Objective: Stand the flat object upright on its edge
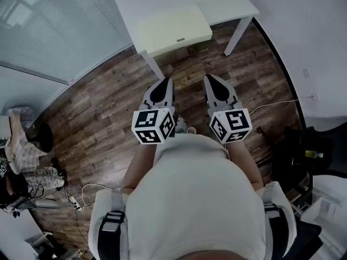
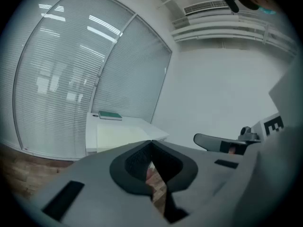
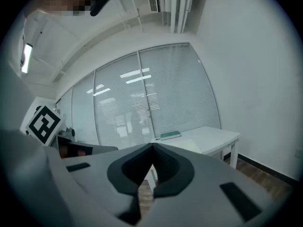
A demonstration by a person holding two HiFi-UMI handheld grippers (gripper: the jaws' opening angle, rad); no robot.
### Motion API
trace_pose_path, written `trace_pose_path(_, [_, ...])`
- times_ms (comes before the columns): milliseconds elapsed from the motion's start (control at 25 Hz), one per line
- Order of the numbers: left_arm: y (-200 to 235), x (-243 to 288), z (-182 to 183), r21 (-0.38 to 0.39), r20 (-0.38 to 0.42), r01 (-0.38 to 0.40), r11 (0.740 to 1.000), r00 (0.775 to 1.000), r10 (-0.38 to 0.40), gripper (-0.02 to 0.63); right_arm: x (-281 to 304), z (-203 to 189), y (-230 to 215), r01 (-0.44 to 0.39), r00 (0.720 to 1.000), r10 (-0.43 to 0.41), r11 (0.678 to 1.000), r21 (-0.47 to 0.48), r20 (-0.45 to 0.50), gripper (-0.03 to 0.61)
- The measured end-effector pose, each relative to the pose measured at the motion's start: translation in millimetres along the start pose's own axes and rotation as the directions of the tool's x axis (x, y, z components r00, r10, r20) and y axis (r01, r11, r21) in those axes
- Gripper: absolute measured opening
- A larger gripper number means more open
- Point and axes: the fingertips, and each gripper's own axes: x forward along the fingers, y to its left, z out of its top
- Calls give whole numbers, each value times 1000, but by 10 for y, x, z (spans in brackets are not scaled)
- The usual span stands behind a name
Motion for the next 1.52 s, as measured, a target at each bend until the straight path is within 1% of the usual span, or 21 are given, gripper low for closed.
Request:
trace_pose_path(120, [-44, -80, -86, -8, -14, -13, 1000, 1000, 13, 20, -97, -30, -7, 2, 1000, -2, 1000, 0, -9, 18])
trace_pose_path(240, [-121, -126, -131, -9, -27, 1, 1000, 1000, -1, 20, -191, -29, -15, 8, 1000, -8, 1000, 2, -6, 18])
trace_pose_path(440, [-167, -140, -95, -2, -18, 15, 1000, 1000, -15, 20, -231, 34, -21, -3, 1000, 3, 998, -55, 2, 18])
trace_pose_path(640, [-174, -82, -64, -8, -21, 4, 1000, 1000, -4, 20, -269, 149, -70, 20, 999, -18, 999, -43, 37, 18])
trace_pose_path(800, [-77, -56, -4, -24, -13, -10, 1000, 1000, 10, 20, -186, 179, -67, 31, 999, -30, 999, -24, 42, 18])
trace_pose_path(1000, [30, -71, -1, -44, -11, -36, 998, 999, 35, 20, -69, 126, -33, 8, 1000, -8, 1000, -15, 26, 18])
trace_pose_path(1280, [166, -14, -61, -82, -29, -62, 995, 998, 60, 20, 103, 74, -22, -25, 1000, 25, 1000, 4, -4, 18])
trace_pose_path(1520, [270, 106, -56, -76, -38, -62, 995, 998, 60, 20, 306, 58, -69, -34, 999, 34, 999, 25, -11, 18])
